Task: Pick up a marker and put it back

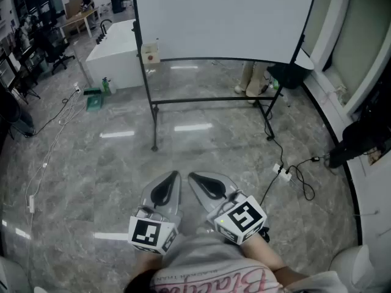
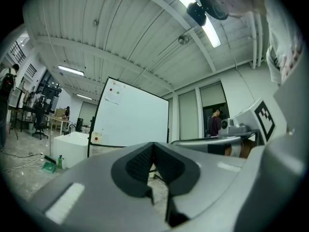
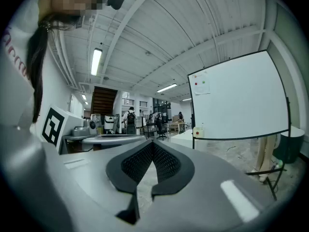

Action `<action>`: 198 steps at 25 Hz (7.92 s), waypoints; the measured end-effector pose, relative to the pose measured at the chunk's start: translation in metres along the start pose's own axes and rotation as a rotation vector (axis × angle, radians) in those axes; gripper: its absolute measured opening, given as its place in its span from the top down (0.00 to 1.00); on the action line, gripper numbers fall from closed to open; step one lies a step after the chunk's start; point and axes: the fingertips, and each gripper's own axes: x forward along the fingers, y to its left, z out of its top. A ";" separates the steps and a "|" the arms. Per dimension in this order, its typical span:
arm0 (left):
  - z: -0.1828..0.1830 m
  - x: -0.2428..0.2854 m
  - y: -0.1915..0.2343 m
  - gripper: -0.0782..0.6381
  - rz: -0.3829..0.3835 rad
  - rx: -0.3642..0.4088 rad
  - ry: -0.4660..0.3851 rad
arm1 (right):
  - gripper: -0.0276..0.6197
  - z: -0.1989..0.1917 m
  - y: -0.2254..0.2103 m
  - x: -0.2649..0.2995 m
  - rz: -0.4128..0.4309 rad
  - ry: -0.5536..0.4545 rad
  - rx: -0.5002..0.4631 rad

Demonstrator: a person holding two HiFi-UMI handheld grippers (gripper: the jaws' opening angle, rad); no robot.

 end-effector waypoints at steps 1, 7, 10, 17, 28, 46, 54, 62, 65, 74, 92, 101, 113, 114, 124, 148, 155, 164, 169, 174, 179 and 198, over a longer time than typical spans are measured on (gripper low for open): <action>0.001 -0.001 0.002 0.89 0.002 0.000 -0.001 | 0.96 0.000 0.001 0.002 0.000 0.001 0.001; 0.005 -0.002 0.013 0.89 0.017 0.019 -0.011 | 0.96 0.005 0.004 0.015 0.010 -0.019 0.005; 0.010 0.001 0.016 0.89 0.032 0.029 -0.011 | 0.96 0.010 0.004 0.018 0.024 -0.028 -0.001; 0.006 0.004 0.014 0.89 0.046 0.018 -0.005 | 0.96 0.005 0.003 0.016 0.048 -0.020 0.005; -0.015 0.033 0.005 0.89 0.105 -0.002 0.025 | 0.96 -0.014 -0.017 0.015 0.130 0.019 0.043; -0.034 0.123 0.093 0.89 0.117 -0.052 0.081 | 0.95 -0.024 -0.109 0.102 0.053 0.050 0.144; -0.015 0.198 0.184 0.89 0.079 -0.055 0.044 | 0.95 0.000 -0.167 0.205 0.027 0.029 0.116; -0.020 0.245 0.236 0.89 0.010 -0.088 0.049 | 0.95 0.011 -0.205 0.276 -0.010 0.022 0.075; -0.028 0.259 0.250 0.89 0.006 -0.113 0.075 | 0.95 0.005 -0.221 0.290 -0.020 0.036 0.123; -0.049 0.307 0.306 0.89 0.043 -0.143 0.111 | 0.95 -0.007 -0.286 0.351 -0.032 0.065 0.162; -0.030 0.444 0.407 0.89 0.105 -0.093 0.089 | 0.82 0.011 -0.423 0.489 -0.012 0.100 0.134; -0.024 0.463 0.431 0.89 0.117 -0.088 0.081 | 0.85 0.001 -0.436 0.522 -0.026 0.172 0.107; -0.009 0.465 0.439 0.89 0.061 -0.095 0.050 | 0.85 0.053 -0.443 0.507 -0.066 -0.041 0.241; -0.006 0.465 0.439 0.89 0.055 -0.090 0.043 | 0.85 0.062 -0.445 0.504 -0.069 -0.080 0.260; 0.038 0.474 0.436 0.89 -0.011 -0.061 -0.068 | 0.85 0.114 -0.449 0.481 -0.091 -0.265 0.256; 0.029 0.481 0.437 0.89 -0.032 0.006 -0.029 | 0.85 0.019 -0.453 0.511 -0.117 -0.012 0.429; 0.025 0.482 0.438 0.89 -0.035 0.005 -0.016 | 0.84 -0.002 -0.458 0.514 -0.189 0.074 0.421; 0.023 0.482 0.434 0.89 -0.050 -0.008 -0.005 | 0.76 0.013 -0.468 0.498 -0.257 0.046 0.325; 0.022 0.483 0.434 0.89 -0.059 -0.013 -0.007 | 0.78 0.049 -0.477 0.477 -0.283 -0.044 0.249; 0.024 0.482 0.432 0.89 -0.068 -0.016 -0.014 | 0.95 0.078 -0.474 0.458 -0.332 -0.099 0.094; 0.028 0.481 0.433 0.89 -0.068 -0.016 -0.023 | 0.95 0.085 -0.466 0.455 -0.332 -0.093 0.044; 0.032 0.477 0.433 0.89 -0.044 -0.001 -0.011 | 0.95 0.073 -0.457 0.455 -0.287 -0.064 0.057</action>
